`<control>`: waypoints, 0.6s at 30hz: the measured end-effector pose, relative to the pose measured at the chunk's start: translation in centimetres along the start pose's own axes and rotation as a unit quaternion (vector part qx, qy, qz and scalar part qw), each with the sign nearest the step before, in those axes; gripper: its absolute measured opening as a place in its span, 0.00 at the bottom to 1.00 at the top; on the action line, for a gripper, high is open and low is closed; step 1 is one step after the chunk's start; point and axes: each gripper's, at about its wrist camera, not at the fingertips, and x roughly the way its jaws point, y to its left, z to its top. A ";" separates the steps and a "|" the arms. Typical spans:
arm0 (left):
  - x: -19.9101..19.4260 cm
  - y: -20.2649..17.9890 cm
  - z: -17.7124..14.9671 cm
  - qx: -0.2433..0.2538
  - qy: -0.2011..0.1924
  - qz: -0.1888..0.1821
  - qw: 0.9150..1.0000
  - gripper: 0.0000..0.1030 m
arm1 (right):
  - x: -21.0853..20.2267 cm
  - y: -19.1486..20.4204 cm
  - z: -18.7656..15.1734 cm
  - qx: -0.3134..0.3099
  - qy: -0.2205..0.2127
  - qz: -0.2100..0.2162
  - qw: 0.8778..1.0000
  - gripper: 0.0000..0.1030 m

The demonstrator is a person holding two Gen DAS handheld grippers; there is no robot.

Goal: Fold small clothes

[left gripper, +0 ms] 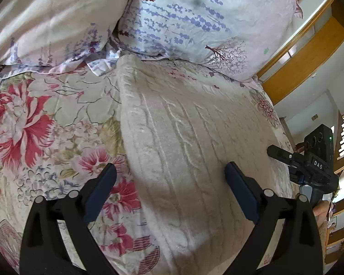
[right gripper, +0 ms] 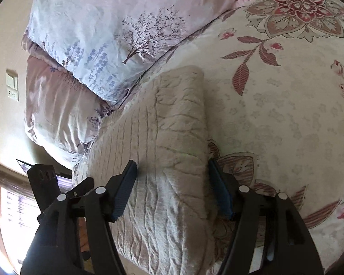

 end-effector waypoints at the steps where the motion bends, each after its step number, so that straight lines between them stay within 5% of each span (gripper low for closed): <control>1: 0.1 -0.1 0.1 0.000 0.000 -0.002 1.000 0.93 | 0.0 -0.1 0.0 0.001 0.000 0.003 1.000 0.61; 18: 1.0 -0.2 0.5 -0.033 0.004 -0.056 0.998 0.90 | 0.5 -0.1 -0.6 -0.005 0.005 0.041 0.999 0.38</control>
